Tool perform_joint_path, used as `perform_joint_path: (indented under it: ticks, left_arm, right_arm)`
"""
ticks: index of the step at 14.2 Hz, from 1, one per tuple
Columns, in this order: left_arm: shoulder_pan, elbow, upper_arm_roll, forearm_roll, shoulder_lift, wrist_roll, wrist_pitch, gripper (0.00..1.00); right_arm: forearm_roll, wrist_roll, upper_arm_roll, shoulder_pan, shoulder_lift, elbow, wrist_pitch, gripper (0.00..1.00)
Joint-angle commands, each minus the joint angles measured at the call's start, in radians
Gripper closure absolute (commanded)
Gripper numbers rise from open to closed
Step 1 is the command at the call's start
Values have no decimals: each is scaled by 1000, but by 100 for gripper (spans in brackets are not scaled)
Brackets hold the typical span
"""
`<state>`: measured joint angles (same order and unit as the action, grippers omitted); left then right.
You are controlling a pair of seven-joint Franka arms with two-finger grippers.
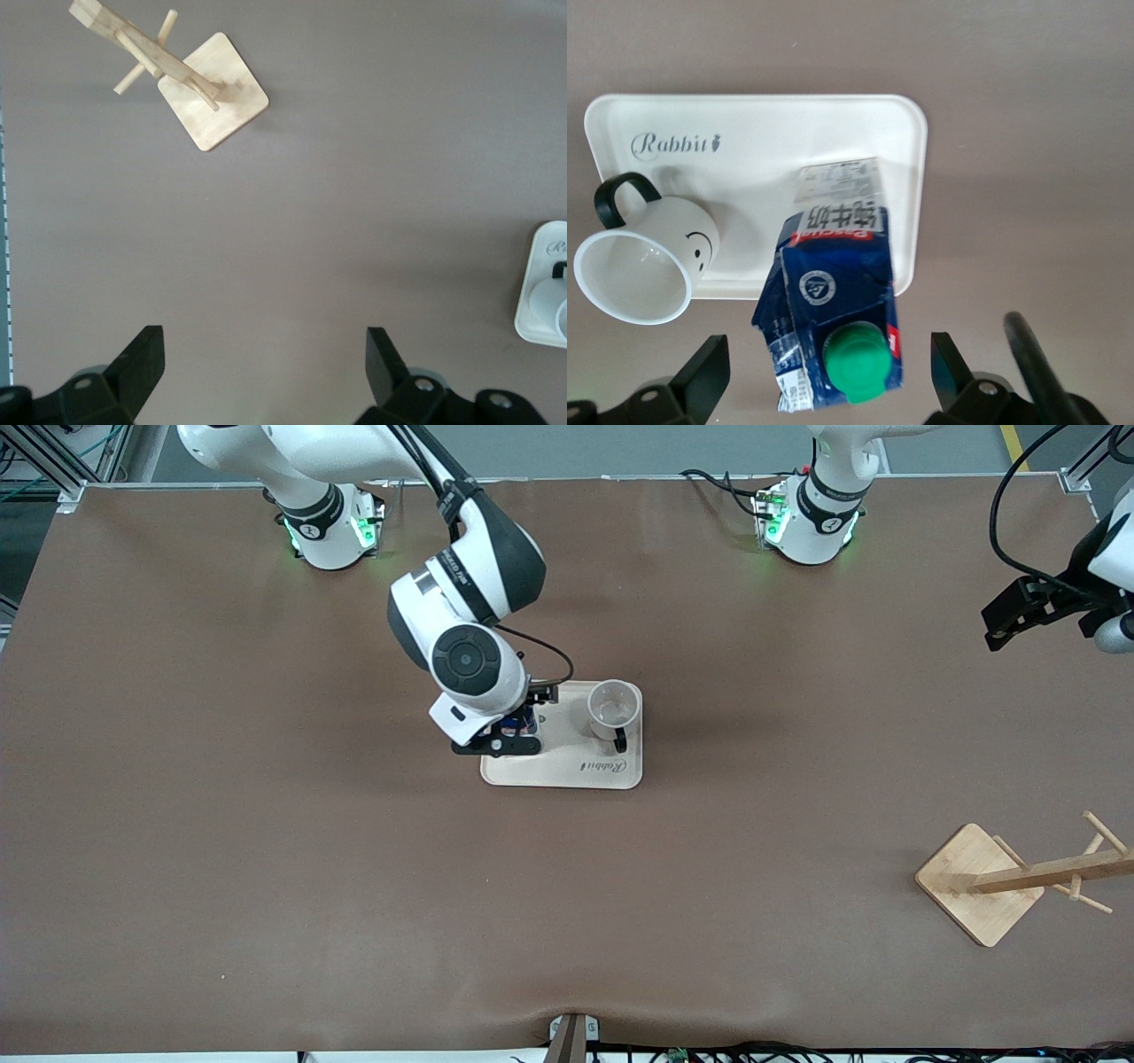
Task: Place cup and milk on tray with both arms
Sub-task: 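Lower the milk carton onto the tray beside the mug with the right gripper, then open the right gripper and withdraw it from the carton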
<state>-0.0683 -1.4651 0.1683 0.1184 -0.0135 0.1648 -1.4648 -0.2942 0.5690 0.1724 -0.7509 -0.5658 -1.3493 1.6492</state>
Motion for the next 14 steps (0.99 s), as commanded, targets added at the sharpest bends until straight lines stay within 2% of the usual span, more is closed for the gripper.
perform_joint_path:
  ticks: [1,4,7,12,14]
  left_arm:
    - [19,-64,-39,-25,-62,-27,1,0]
    - [21,-89,-65,-54,-82,-27,1,0]
    - [28,-93,-85,-89,-92,-31,0,0]
    - [25,-87,-81,-94,-83,-37,-2,0]
    - [31,-92,-67,-94,-88,-37,3,0]
  right_arm:
    - [-14,8,2,54,21,116,-124,0]
    - [-13,-32,13,129,24,176,-186,0]
    - [4,-32,35,247,40,265,-299,0]
    - [4,-31,48,412,113,309,-273,0]
    - [3,-35,55,485,115,341,-317,0]
